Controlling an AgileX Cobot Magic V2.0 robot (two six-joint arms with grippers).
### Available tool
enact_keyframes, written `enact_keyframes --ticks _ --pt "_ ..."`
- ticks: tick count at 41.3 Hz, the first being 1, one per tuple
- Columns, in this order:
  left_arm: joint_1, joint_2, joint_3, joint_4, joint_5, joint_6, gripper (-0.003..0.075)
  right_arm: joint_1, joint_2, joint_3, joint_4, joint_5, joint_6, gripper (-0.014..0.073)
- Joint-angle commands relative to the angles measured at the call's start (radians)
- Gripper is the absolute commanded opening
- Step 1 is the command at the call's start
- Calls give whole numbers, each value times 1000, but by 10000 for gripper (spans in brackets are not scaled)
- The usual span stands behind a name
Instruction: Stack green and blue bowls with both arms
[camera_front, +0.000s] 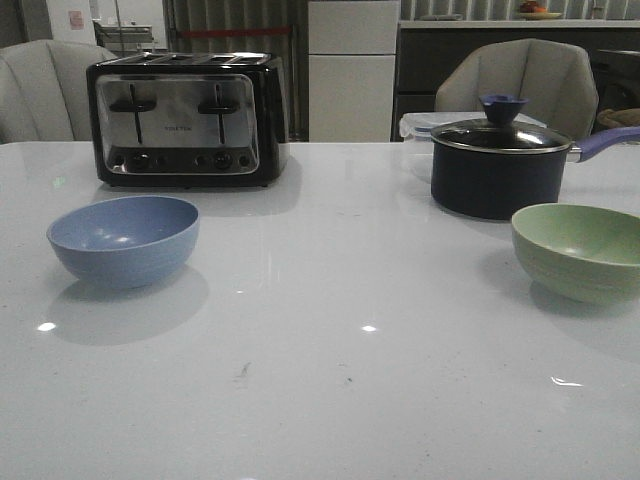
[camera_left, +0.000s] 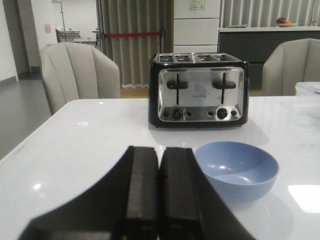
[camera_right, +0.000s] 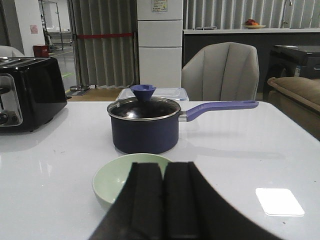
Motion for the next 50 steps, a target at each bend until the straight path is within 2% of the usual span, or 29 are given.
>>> enact_keyframes --ticks 1,7,15,23,28,38,50 --pt "2 -19 -3 2 -136 1 93 -6 -20 -4 2 -133 -5 55" --pt "2 -19 -83 2 -157 1 93 -6 -20 -75 2 -122 -5 55" --pt "2 14 -327 2 -35 1 93 -6 10 -282 1 26 -5 55" --pt "2 158 -600 2 219 1 93 -6 165 -507 1 201 -5 55" --pt "2 259 -709 2 377 1 93 -6 278 -605 1 321 -5 55" --pt "2 416 -720 2 534 1 93 -6 491 -649 1 507 -5 55" --pt "2 541 -710 0 589 1 93 -6 704 -649 1 597 -5 55"
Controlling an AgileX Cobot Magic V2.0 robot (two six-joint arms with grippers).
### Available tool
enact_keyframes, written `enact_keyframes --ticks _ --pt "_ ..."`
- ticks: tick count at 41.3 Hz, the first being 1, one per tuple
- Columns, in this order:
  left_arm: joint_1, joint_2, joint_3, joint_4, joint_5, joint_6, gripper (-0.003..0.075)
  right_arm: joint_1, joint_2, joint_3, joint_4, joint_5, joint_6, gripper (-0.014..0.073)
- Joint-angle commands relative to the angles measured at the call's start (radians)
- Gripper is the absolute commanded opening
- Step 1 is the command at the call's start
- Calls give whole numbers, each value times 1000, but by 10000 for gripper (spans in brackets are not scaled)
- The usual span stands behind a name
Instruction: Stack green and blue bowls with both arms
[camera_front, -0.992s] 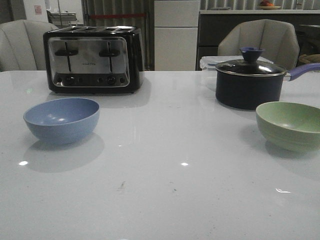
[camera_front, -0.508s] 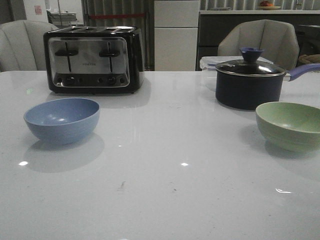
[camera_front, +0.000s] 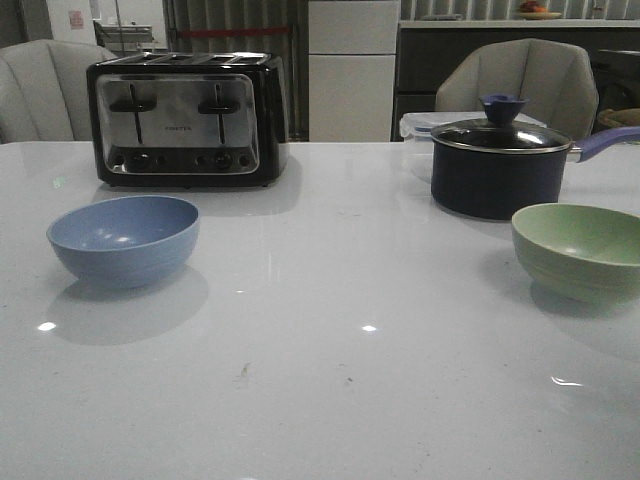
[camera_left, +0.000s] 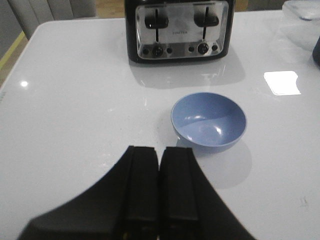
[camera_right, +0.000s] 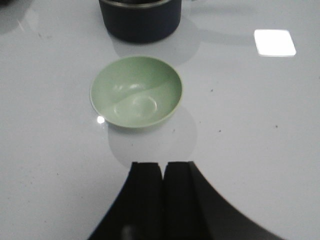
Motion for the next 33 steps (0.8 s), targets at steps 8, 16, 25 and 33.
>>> enact_keyframes --ticks 8,16,25,33 --pt "2 90 -25 -11 -60 1 93 -6 163 -35 1 -55 -7 60" --pt "2 127 -25 -13 -76 1 246 -6 264 -36 1 -79 -7 326" --pt "2 135 -25 -13 -101 1 501 -24 389 -94 9 -106 -3 540" --pt "2 135 -25 -13 -101 1 472 -116 581 -228 63 -50 -12 540"
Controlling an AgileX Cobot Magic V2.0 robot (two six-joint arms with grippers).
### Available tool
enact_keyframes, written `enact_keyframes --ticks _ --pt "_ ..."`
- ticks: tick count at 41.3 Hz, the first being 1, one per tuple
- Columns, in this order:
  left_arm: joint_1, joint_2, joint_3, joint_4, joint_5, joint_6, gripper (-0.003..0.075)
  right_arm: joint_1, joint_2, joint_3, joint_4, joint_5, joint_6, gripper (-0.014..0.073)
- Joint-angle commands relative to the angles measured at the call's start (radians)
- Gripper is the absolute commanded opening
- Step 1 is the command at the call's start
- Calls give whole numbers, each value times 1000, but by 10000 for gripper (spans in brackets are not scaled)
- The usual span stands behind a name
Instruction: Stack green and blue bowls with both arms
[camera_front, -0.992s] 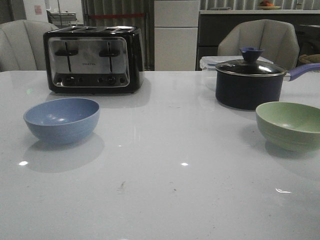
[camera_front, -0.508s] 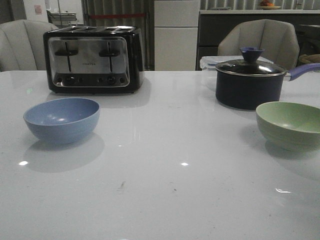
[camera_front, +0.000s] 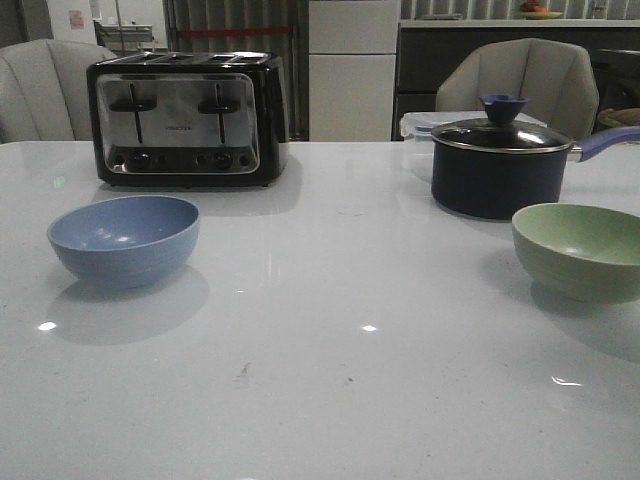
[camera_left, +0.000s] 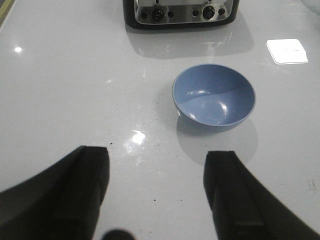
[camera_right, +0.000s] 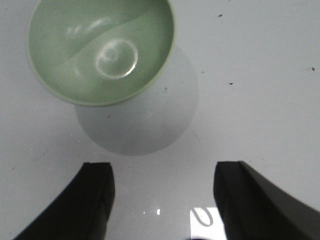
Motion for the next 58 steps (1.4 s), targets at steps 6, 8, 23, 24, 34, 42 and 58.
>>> enact_keyframes --ticks 6,8,23,24,34,42,58 --pt "2 7 -27 -13 -83 1 470 -62 216 -190 92 15 -116 540" --pt "2 7 -27 -13 -83 1 465 -64 277 -227 133 24 -160 540" --pt "2 7 -27 -13 -81 1 454 -64 572 -456 165 19 -191 538" --pt "2 7 -27 -13 -81 1 454 -64 589 -469 163 20 -191 538" --pt "2 7 -27 -13 -77 1 454 -64 670 -540 152 44 -191 377" --pt "2 7 -27 -13 -77 1 454 -64 670 -540 152 44 -191 153" --pt "2 7 -27 -13 -75 1 454 13 565 -540 153 91 -244 52"
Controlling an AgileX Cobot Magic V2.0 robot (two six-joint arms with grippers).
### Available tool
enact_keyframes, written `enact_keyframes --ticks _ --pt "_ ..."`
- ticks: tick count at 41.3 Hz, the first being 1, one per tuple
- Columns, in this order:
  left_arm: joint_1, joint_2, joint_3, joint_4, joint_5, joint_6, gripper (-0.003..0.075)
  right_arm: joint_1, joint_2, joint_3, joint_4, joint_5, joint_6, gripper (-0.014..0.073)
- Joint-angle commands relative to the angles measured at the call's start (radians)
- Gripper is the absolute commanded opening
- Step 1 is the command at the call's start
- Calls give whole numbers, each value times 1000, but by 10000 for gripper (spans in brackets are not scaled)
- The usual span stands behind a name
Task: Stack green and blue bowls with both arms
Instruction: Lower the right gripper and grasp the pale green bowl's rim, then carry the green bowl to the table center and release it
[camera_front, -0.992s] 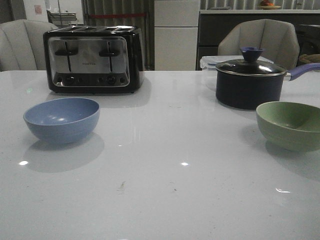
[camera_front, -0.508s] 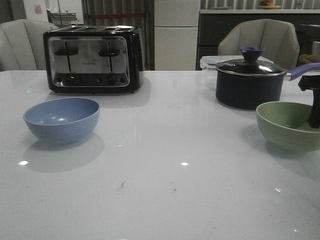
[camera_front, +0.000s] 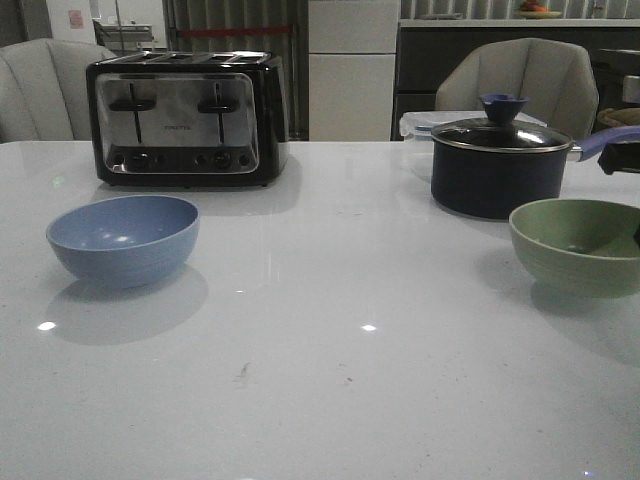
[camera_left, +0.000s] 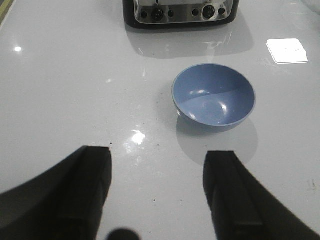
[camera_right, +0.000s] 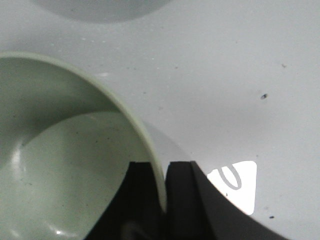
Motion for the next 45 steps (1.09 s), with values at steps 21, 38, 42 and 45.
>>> enact_keyframes --ticks 21,38,42,45 --pt "2 7 -27 -11 -75 1 454 535 -150 -23 5 16 -75 52" --pt "2 7 -27 -11 -77 1 454 604 -27 -23 5 -38 -75 74" --pt "2 7 -27 -11 -77 1 454 604 -11 -23 5 -54 -75 149" --pt "2 7 -27 -11 -77 1 454 604 -11 -23 5 -63 -75 242"
